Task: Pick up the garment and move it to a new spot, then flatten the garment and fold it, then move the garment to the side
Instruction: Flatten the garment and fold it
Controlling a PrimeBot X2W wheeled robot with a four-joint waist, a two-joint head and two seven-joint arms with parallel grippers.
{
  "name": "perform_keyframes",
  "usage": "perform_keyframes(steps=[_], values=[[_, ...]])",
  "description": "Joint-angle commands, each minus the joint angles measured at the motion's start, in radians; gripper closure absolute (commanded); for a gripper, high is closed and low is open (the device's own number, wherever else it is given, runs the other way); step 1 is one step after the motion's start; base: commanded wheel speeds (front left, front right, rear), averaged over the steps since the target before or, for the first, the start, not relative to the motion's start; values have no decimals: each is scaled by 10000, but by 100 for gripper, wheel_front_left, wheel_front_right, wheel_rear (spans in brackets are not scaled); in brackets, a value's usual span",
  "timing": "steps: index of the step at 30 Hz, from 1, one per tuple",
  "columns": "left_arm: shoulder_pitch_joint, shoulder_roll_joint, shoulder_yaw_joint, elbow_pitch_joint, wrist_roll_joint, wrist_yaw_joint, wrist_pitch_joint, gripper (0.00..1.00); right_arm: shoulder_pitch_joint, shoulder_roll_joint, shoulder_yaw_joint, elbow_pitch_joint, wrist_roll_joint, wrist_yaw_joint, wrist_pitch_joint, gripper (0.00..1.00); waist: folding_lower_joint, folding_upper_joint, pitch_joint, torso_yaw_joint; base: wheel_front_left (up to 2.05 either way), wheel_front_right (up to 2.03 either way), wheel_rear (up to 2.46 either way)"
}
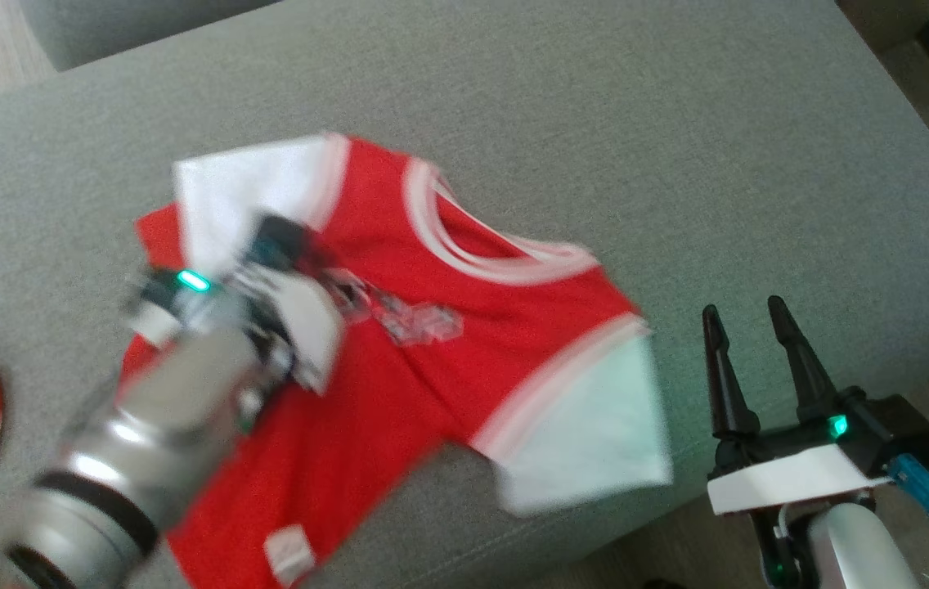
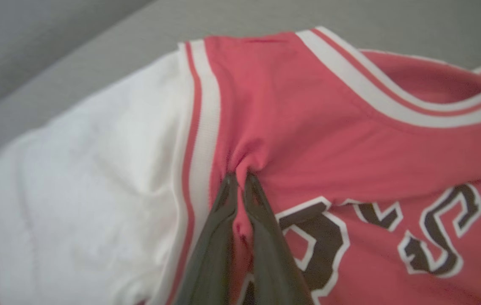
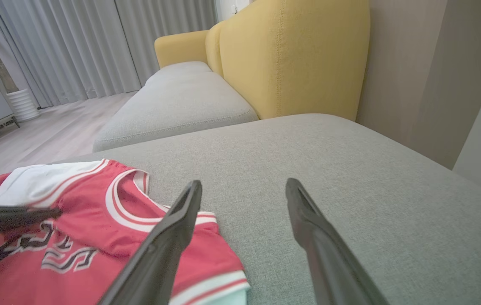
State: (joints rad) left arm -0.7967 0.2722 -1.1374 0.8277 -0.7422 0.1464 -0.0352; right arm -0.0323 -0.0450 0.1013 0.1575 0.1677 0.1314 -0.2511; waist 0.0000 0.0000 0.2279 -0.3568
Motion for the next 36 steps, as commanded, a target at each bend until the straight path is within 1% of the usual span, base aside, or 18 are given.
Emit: perform_keyframes(steps=[1,6,11,16,18,19,20,21,22,24,28,31,36], values=[[-1185,600,713,337,40,262,-500,100,-323,-52,282,-283,54,-7,-107,0,0,0,74,-40,0,0,0],[-2181,845,1142,1099,105,197,-1533,100,-507,-52,400,-243,82,-7,-107,0,0,0,173,-219,0,0,0],[-2799,996,1316,1559,256,115,-2004,100,-542,-52,443,-228,122,-7,-107,0,0,0,198,-345,0,0,0],[-3277,1146,1707,1741,470,333,-2246,100,-526,-52,468,-191,147,-7,-107,0,0,0,194,-426,0,0,0],[-3358,1249,1917,1462,718,508,-2257,100,-525,-52,467,-179,155,-7,-107,0,0,0,175,-431,0,0,0],[-3244,1249,2036,1400,713,470,-2259,100,-521,-52,460,-173,152,-7,-107,0,0,0,148,-420,0,0,0],[-3074,1204,2152,1417,621,356,-2261,85,-506,-52,454,-162,143,-7,-107,0,0,0,104,-400,0,0,0],[-2916,1156,2208,1489,550,216,-2261,54,-487,-52,456,-147,129,-7,-107,0,0,0,57,-381,0,0,0],[-2798,1110,2266,1568,485,108,-2262,0,-468,-52,459,-136,114,-7,-107,0,0,0,14,-356,0,0,0],[-2600,1016,2510,1572,332,-4,-2263,0,-430,-52,444,-131,100,-7,-107,0,0,0,-88,-289,0,0,0],[-1954,888,3066,1124,186,-19,-2264,0,-293,-52,316,-152,42,-7,-107,0,0,0,-375,-84,0,0,0],[-1192,889,3795,86,267,190,-2264,0,-153,-52,140,-201,-43,-7,-107,0,0,0,-587,148,0,0,0],[811,816,5096,-2126,778,734,-2265,0,88,-52,-148,-327,-309,-7,-107,0,0,0,-943,683,0,0,0]])
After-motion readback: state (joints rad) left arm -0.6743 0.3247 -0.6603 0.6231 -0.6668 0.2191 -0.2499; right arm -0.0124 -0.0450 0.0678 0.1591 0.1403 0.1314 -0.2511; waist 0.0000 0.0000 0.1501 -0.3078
